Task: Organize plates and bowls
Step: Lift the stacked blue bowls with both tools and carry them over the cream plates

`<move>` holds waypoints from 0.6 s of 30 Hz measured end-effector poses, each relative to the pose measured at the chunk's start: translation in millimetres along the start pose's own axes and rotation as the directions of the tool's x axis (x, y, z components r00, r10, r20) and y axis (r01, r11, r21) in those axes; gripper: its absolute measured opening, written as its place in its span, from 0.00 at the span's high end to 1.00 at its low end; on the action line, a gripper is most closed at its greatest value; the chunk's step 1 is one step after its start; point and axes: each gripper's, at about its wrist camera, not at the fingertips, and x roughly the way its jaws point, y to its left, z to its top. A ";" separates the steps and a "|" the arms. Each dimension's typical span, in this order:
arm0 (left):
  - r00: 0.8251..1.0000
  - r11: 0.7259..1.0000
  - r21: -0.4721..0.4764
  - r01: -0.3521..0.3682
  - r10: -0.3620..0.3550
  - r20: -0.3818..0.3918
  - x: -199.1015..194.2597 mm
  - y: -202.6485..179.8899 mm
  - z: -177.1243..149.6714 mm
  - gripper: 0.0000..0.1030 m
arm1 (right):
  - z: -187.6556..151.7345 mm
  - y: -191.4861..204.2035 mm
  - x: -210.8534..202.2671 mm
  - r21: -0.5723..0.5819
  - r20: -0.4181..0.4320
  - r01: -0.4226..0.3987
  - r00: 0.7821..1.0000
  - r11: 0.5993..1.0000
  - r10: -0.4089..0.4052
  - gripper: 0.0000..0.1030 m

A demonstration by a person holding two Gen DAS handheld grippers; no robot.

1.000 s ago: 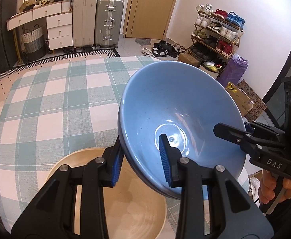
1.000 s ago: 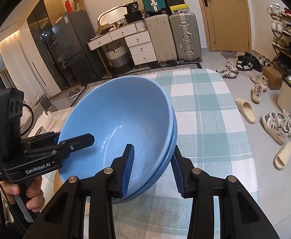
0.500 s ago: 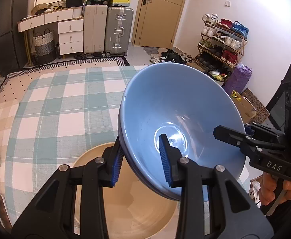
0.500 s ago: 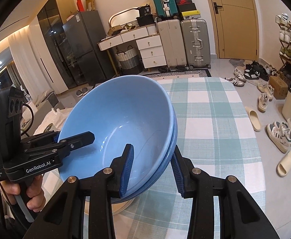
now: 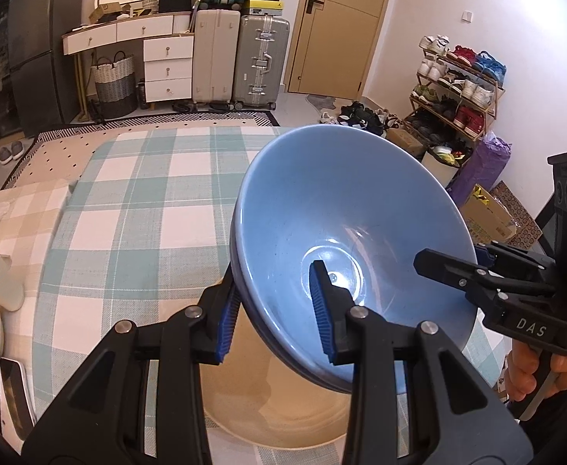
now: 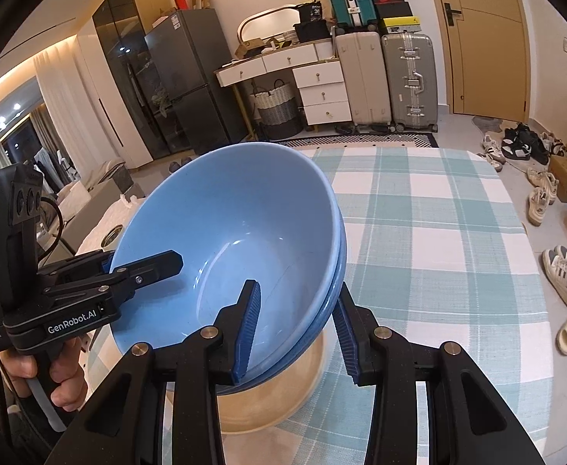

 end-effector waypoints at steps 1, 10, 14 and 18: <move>1.000 1.000 -0.002 -0.004 0.004 -0.001 -0.2 3.2 -2.0 0.70 | 0.2 1.4 2.5 -0.003 -0.003 -0.002 1.000 1.000 0.002 0.63; 0.999 0.999 -0.028 -0.041 0.040 -0.016 5.7 26.7 -15.9 0.70 | -4.9 19.6 24.6 -0.038 -0.034 -0.007 0.999 0.999 0.006 0.63; 0.998 0.998 -0.037 -0.053 0.052 -0.026 9.5 35.5 -21.2 0.70 | -8.7 25.8 33.4 -0.048 -0.051 -0.012 0.999 0.999 0.010 0.63; 0.998 0.997 -0.046 -0.058 0.057 -0.036 13.1 42.5 -26.3 0.70 | -11.3 29.1 38.8 -0.048 -0.061 -0.021 0.998 0.999 0.018 0.63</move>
